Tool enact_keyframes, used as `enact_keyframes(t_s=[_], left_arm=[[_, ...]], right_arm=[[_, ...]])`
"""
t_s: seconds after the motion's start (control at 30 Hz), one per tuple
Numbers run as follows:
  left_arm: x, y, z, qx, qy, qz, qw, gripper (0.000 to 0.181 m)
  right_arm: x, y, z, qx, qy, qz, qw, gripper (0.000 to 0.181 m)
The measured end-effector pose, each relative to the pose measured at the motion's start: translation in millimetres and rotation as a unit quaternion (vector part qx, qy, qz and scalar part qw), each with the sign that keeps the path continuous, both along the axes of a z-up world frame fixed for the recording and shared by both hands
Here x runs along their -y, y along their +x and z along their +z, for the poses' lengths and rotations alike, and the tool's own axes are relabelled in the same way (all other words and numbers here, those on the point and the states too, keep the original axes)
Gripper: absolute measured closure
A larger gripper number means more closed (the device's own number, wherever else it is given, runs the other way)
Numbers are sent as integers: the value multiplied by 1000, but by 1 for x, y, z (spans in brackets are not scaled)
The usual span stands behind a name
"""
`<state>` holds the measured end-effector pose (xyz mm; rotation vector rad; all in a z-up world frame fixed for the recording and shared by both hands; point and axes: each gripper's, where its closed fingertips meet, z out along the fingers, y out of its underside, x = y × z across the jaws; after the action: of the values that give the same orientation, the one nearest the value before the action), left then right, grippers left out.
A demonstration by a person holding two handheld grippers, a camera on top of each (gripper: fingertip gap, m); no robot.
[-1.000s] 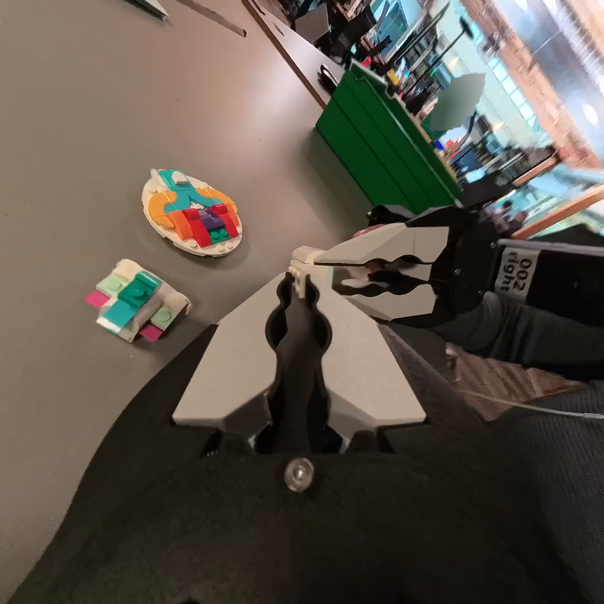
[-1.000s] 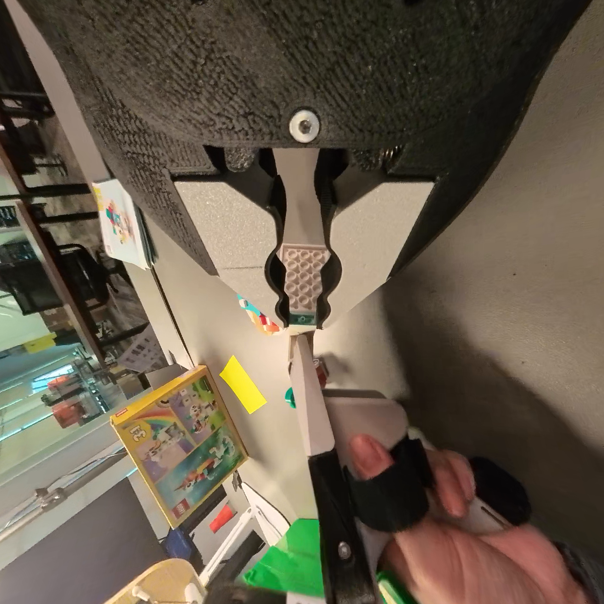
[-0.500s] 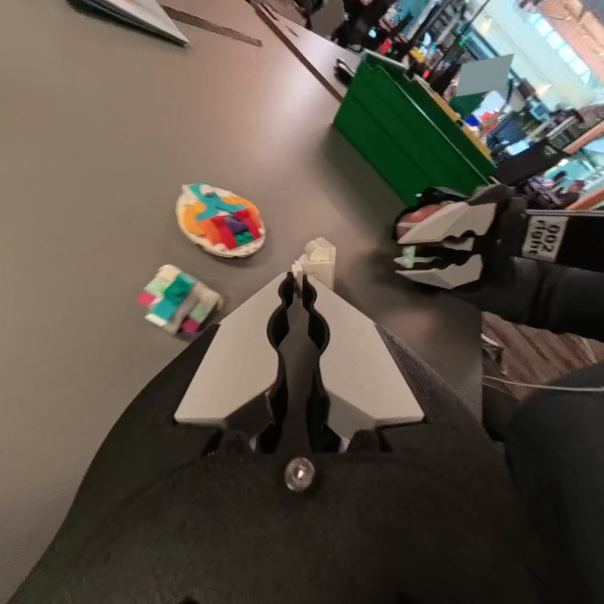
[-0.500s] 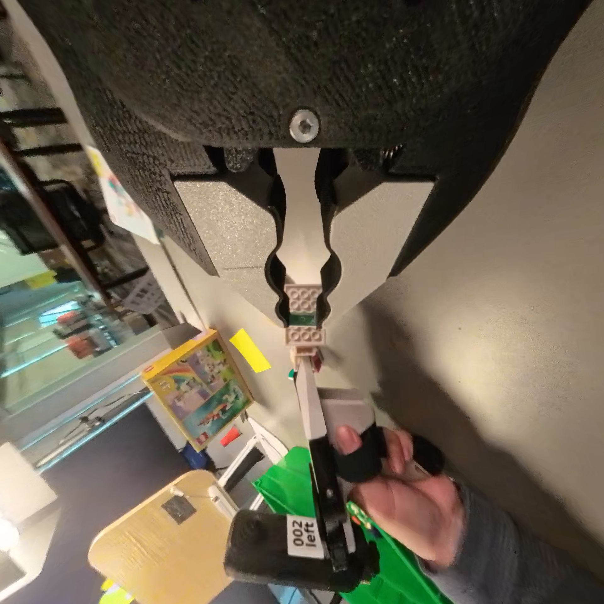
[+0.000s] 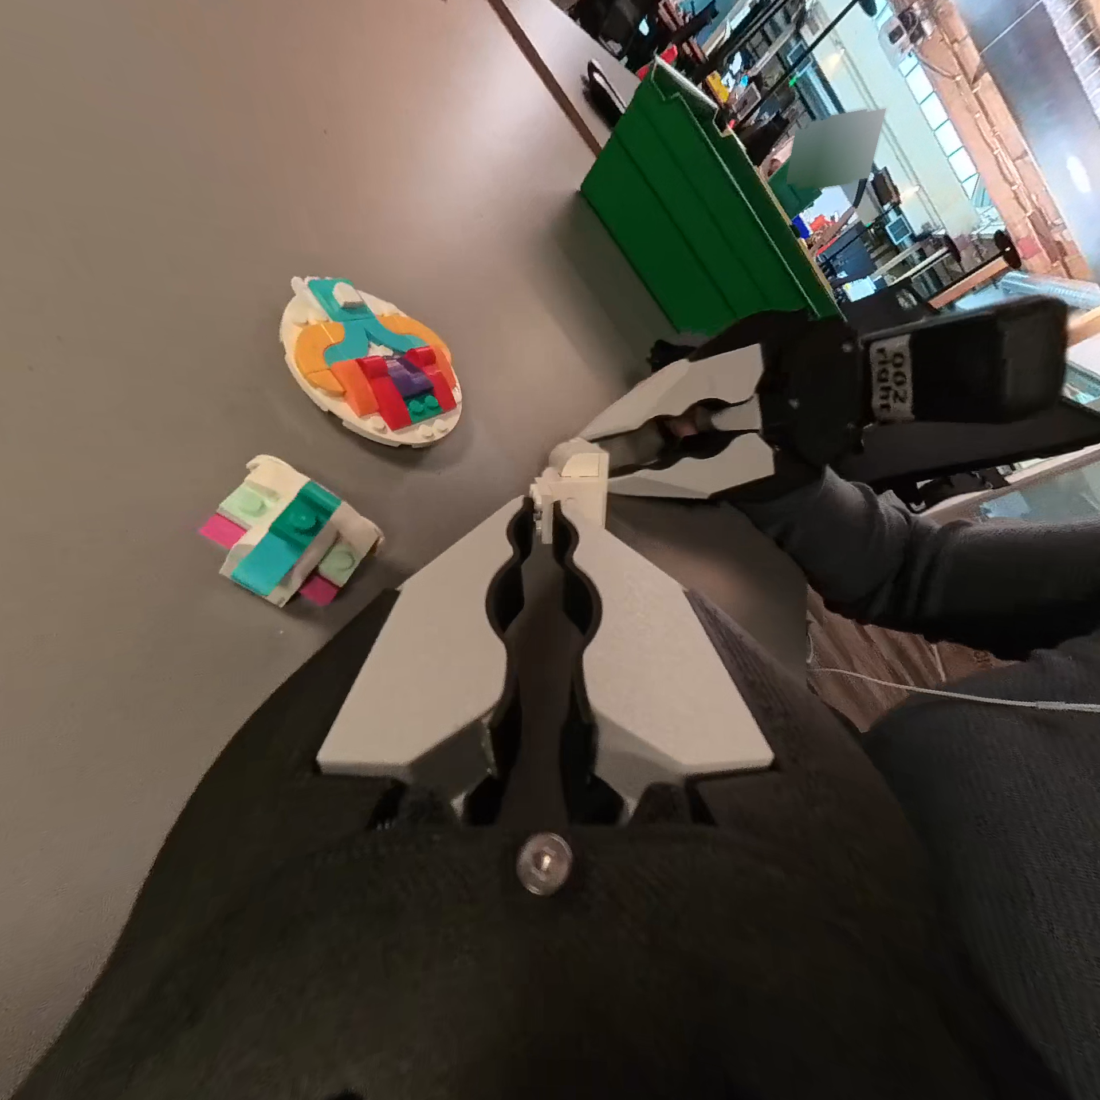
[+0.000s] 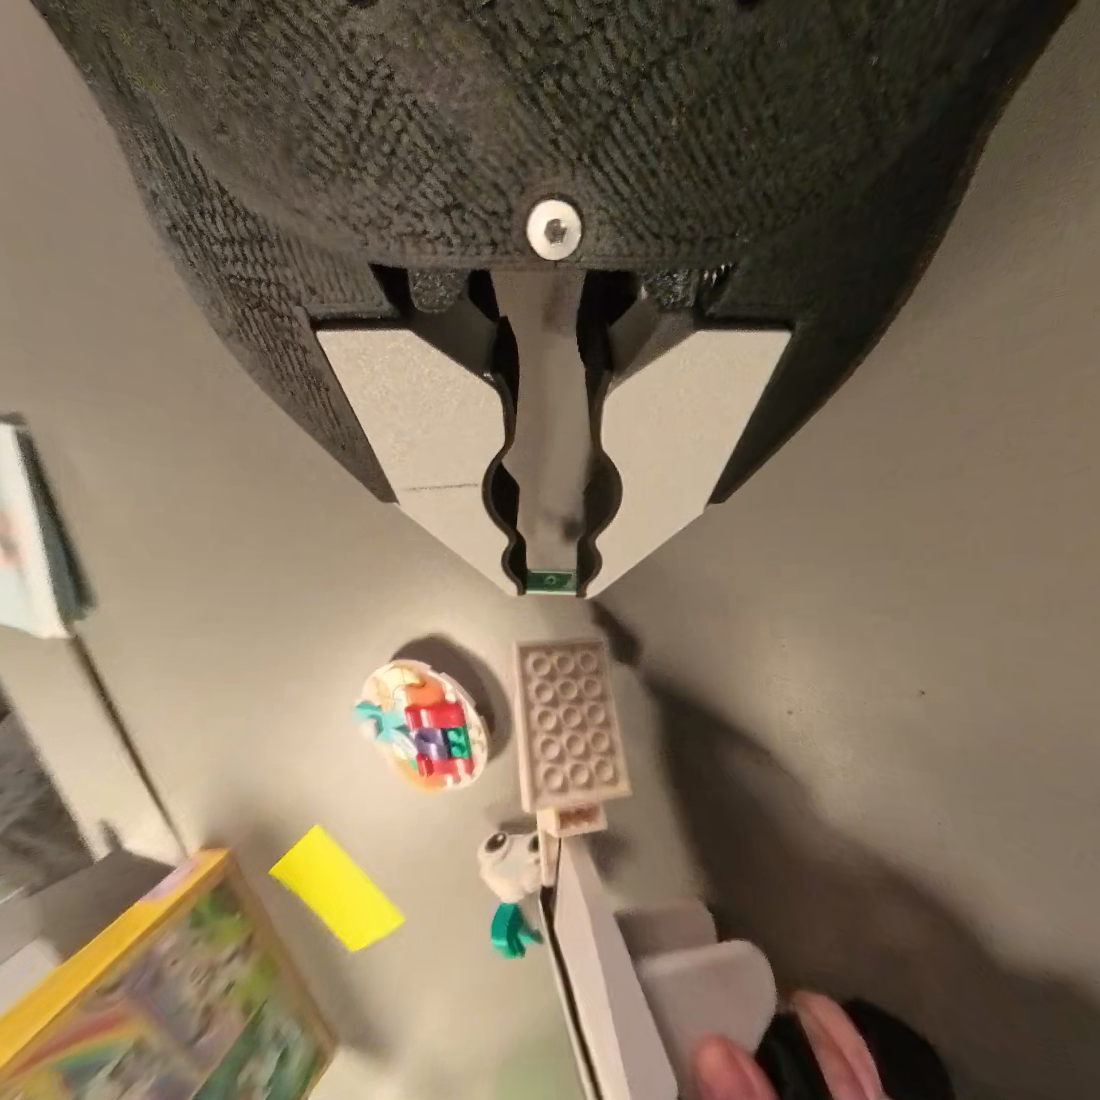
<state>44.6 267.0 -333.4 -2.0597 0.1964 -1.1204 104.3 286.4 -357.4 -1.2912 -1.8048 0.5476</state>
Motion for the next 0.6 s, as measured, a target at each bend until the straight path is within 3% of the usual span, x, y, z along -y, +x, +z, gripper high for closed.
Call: enact_keyframes(t_s=[0.07,0.2,0.33,0.47,0.6], left_arm=[[1,0,2,7,5,-1,1000,177],[0,-2,4,19,4,0,1000,177],[0,-2,5,24,6,2,1000,177],[-1,-4,6,30,2,5,1000,177],[-1,-6,8,39,4,8,999,177]], right_arm=[[1,1,-2,12,-43,-6,999,163],[-3,0,-4,23,-120,-33,992,115],[9,-20,19,-53,-54,-7,997,115],[13,-31,8,-9,57,-7,998,119],[14,-30,5,0,1,-16,1000,109]])
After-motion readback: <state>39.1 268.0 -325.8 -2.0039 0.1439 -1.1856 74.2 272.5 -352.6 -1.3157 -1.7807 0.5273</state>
